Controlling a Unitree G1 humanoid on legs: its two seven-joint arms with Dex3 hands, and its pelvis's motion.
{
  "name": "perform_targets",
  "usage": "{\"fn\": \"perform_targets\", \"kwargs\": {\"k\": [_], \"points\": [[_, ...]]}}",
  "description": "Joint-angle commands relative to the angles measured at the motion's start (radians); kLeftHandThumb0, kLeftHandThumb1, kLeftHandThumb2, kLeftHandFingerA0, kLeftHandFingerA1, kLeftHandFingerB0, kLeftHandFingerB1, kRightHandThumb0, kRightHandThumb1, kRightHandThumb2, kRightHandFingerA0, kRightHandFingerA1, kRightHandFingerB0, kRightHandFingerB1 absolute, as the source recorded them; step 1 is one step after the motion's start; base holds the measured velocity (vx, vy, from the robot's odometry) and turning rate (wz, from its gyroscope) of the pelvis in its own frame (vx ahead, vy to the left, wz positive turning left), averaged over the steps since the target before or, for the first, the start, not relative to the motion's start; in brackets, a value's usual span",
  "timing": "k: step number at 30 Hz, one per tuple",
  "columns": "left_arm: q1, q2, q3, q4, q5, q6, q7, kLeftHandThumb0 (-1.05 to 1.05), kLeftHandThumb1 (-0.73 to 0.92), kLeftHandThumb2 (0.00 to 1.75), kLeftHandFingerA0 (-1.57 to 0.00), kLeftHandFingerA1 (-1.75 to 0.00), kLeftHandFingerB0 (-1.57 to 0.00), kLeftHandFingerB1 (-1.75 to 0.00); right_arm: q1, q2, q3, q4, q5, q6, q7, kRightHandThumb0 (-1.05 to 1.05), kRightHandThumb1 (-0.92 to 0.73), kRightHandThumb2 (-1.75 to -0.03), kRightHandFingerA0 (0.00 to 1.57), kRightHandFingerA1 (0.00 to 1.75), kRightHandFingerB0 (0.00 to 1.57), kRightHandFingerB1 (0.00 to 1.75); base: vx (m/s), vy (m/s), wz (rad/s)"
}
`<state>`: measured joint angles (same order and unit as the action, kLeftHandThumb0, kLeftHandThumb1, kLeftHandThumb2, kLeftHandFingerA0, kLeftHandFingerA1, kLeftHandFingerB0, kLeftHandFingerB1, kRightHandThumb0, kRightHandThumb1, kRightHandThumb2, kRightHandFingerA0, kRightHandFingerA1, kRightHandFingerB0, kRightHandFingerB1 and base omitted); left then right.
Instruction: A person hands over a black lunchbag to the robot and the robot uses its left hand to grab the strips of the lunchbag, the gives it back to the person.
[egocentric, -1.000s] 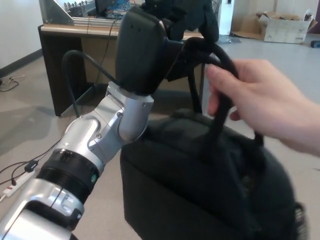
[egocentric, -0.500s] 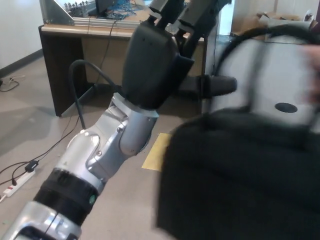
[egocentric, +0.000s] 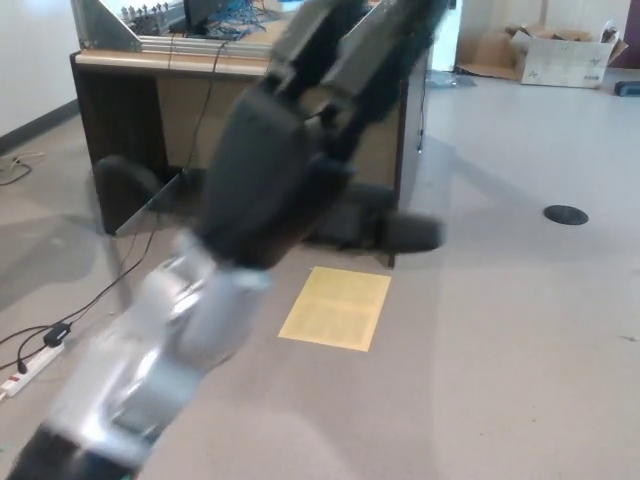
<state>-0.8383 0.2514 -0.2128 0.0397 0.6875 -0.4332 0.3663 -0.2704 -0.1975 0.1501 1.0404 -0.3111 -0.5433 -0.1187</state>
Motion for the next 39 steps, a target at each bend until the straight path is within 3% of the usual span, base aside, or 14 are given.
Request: {"fn": "perform_targets", "kwargs": {"k": [1,9,11,14,15,19,20,24,26,28,34,35,38,39], "points": [[0.409,0.157,0.182,-0.164,-0.222,0.015,-0.175,-0.80,0.46,0.83,0.00,0.00,0.00,0.00,0.065,-0.029,-0.001,-0.042,-0.004,-0.006,-0.018,-0.49,-0.59,-0.96,0.44,0.57,0.45,0.56,0.00,0.000,0.00],[0.773,0.194,0.288,0.035,-0.317,-0.155,-0.107,-0.68,0.40,0.81,0.00,-0.13,-0.01,-0.14,0.077,-0.024,-0.010,-0.062,-0.009,-0.007,-0.059,-0.45,-0.71,-0.61,0.57,0.45,0.56,0.42,0.00,0.000,0.00],[0.911,0.200,0.303,0.167,-0.352,-0.218,-0.108,-0.67,0.48,0.55,0.00,-0.24,0.00,-0.24,0.094,-0.030,-0.004,-0.064,-0.016,-0.002,-0.056,-0.54,-0.62,-0.97,0.48,0.58,0.44,0.54,0.00,0.000,0.00],[0.985,0.204,0.306,0.266,-0.351,-0.252,-0.103,-0.62,0.39,0.78,-0.03,-0.22,-0.06,-0.18,0.110,-0.033,-0.004,-0.069,-0.015,-0.006,-0.054,-0.49,-0.74,-0.62,0.51,0.42,0.51,0.40,0.00,0.000,0.00],[0.996,0.203,0.306,0.309,-0.351,-0.266,-0.100,-0.69,0.50,0.55,-0.04,-0.26,-0.03,-0.25,0.109,-0.034,-0.004,-0.068,-0.016,-0.004,-0.056,-0.51,-0.61,-0.99,0.43,0.57,0.40,0.53,0.00,0.000,0.00],[1.019,0.222,0.293,0.468,-0.341,-0.276,-0.131,-0.70,0.49,0.84,-0.03,-0.21,-0.06,-0.22,0.078,-0.029,-0.020,-0.047,0.002,0.006,-0.054,-0.56,-0.62,-0.97,0.48,0.58,0.43,0.53,0.00,0.000,0.00],[1.019,0.224,0.291,0.508,-0.322,-0.279,-0.109,-0.68,0.71,0.61,-0.06,-0.24,-0.08,-0.24,0.074,-0.028,-0.019,-0.042,-0.001,0.005,-0.056,-0.51,-0.73,-0.62,0.55,0.44,0.53,0.41,0.00,0.000,0.00],[1.026,0.239,0.279,0.623,-0.271,-0.279,-0.059,-0.69,0.74,0.62,-0.03,-0.24,-0.06,-0.24,0.080,-0.023,-0.015,-0.032,-0.004,-0.006,-0.060,-0.52,-0.74,-0.62,0.54,0.43,0.52,0.40,0.00,0.000,0.00],[1.004,0.249,0.273,0.693,-0.266,-0.272,-0.060,-0.69,0.73,0.62,-0.02,-0.26,-0.07,-0.25,0.083,-0.020,-0.016,-0.027,-0.001,-0.016,-0.064,-0.56,-0.63,-0.98,0.47,0.58,0.41,0.53,0.00,0.000,0.00],[0.987,0.253,0.269,0.710,-0.262,-0.270,-0.057,-0.71,0.57,0.90,-0.02,-0.26,-0.07,-0.26,0.083,-0.021,-0.018,-0.028,0.000,-0.014,-0.070,-0.52,-0.74,-0.62,0.53,0.43,0.52,0.40,0.00,0.000,0.00],[0.937,0.258,0.246,0.769,-0.266,-0.229,-0.096,-0.70,0.74,0.63,-0.04,-0.23,-0.08,-0.23,0.072,-0.018,-0.025,-0.025,0.003,-0.014,-0.082,-0.50,-0.73,-0.62,0.54,0.44,0.53,0.41,0.00,0.000,0.00],[0.928,0.256,0.243,0.775,-0.264,-0.227,-0.093,-0.73,0.58,0.92,-0.03,-0.26,-0.07,-0.26,0.063,-0.020,-0.023,-0.021,-0.001,-0.012,-0.085,-0.50,-0.73,-0.62,0.55,0.43,0.53,0.41,0.00,0.000,0.00],[0.904,0.252,0.239,0.792,-0.284,-0.224,-0.114,-0.73,0.57,0.90,-0.04,-0.27,-0.07,-0.26,0.041,-0.027,-0.023,-0.026,-0.001,0.008,-0.074,-0.51,-0.74,-0.62,0.53,0.43,0.52,0.40,0.00,0.000,0.00],[0.895,0.252,0.239,0.797,-0.286,-0.224,-0.116,-0.74,0.57,0.90,-0.03,-0.28,-0.08,-0.26,0.033,-0.027,-0.024,-0.025,0.000,0.010,-0.073,-0.54,-0.62,-0.97,0.47,0.58,0.41,0.53,0.00,0.000,0.00]]}}
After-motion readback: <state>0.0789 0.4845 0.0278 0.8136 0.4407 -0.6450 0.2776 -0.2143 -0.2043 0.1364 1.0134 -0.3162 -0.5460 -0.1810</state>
